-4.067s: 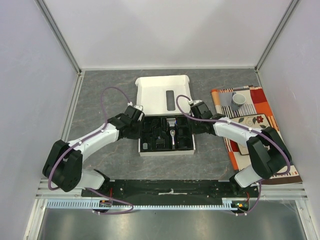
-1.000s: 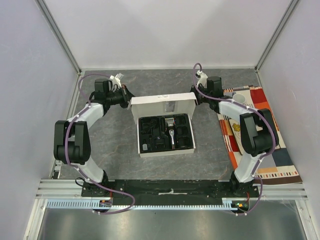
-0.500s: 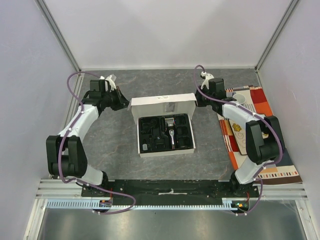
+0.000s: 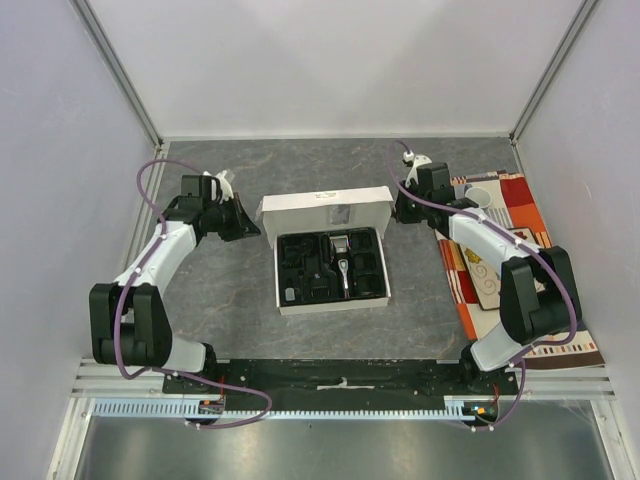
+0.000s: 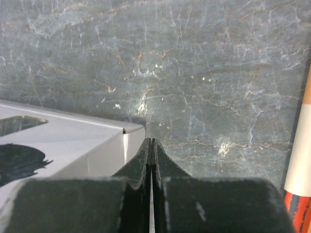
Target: Sort the hair-cutting tools
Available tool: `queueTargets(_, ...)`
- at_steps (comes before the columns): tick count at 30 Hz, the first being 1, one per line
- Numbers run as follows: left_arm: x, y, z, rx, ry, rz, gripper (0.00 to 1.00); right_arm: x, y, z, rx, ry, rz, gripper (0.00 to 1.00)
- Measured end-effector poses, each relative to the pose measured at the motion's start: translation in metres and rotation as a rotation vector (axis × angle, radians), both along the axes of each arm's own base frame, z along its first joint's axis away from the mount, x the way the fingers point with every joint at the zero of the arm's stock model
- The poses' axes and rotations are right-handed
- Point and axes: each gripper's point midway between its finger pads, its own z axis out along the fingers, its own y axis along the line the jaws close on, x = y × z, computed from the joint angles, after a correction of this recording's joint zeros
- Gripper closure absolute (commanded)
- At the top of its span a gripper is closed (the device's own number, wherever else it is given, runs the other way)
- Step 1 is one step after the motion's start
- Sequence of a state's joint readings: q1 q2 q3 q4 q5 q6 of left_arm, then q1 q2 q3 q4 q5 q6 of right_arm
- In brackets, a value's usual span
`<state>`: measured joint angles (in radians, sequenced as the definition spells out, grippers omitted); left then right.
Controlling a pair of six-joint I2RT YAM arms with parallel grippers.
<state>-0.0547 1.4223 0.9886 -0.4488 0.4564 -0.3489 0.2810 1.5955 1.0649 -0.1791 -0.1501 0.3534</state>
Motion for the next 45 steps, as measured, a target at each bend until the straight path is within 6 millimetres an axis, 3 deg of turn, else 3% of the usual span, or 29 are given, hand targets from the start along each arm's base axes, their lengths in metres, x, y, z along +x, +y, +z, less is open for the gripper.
queueTargets(10,-0.017,-0.014,0.000,-0.069,0.013,-0.065,0.98,-0.026,0.013,-0.020,-0.028,0.056,0.049,1.00)
queueTargets(29,-0.017,-0.030,0.004,-0.087,-0.013,-0.118,0.98,-0.036,0.025,-0.018,0.010,0.050,0.100,1.00)
queueTargets(38,-0.023,-0.047,0.000,-0.073,-0.011,-0.166,0.98,-0.044,0.030,-0.024,0.015,0.061,0.123,1.00)
queueTargets(45,-0.025,-0.045,-0.007,-0.055,0.002,-0.158,0.98,-0.048,0.030,-0.029,0.006,0.063,0.123,1.00)
